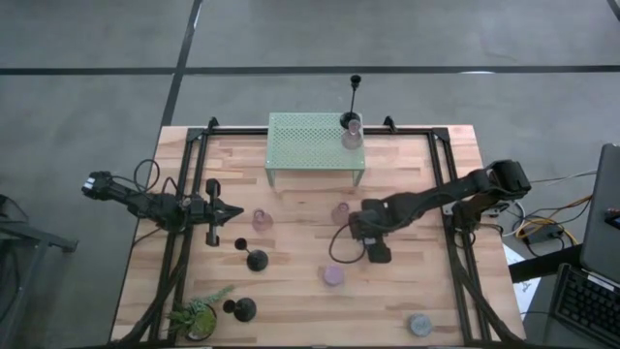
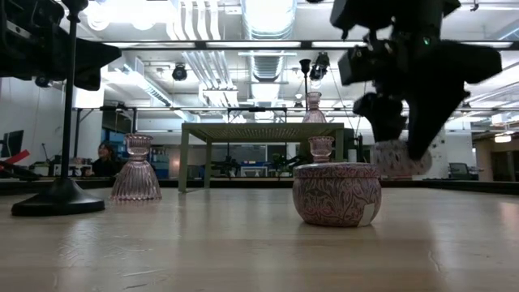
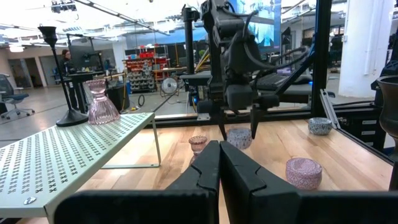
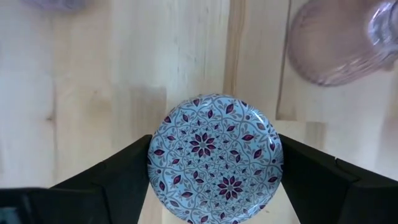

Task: Pick & Place candle stick holders
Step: Put the red scented candle on the shelf

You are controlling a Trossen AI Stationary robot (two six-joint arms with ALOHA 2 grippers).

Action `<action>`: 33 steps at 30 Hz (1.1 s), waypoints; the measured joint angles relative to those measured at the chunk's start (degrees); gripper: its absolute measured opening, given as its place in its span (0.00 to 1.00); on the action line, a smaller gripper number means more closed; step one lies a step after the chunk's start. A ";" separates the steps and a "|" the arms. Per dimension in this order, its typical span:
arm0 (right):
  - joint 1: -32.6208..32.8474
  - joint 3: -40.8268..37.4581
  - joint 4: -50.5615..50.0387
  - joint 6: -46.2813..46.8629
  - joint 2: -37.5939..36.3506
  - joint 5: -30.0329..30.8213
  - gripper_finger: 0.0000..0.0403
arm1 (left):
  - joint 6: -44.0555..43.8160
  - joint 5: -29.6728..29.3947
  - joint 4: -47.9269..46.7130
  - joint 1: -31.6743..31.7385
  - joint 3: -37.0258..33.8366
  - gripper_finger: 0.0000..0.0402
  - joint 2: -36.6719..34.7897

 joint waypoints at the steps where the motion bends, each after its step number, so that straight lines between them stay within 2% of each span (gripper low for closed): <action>1: -0.05 1.11 -0.97 -0.50 0.00 -0.01 0.76 | 0.00 0.00 0.02 0.00 0.00 0.04 -0.01; 14: -2.51 16.51 -12.17 -7.43 -0.02 2.17 0.76 | 0.00 0.00 0.01 0.00 0.00 0.04 -0.01; 23: -11.21 23.48 -15.72 -13.18 -0.04 2.17 0.75 | 0.00 0.00 0.02 -0.02 0.00 0.04 -0.01; 29: -18.65 25.85 -15.34 -12.66 -0.04 2.44 0.76 | 0.00 0.00 0.00 -0.01 0.00 0.04 0.01; 33: -22.72 26.25 -15.32 -12.67 -0.03 5.10 0.75 | 0.00 0.00 0.02 0.00 0.00 0.04 -0.01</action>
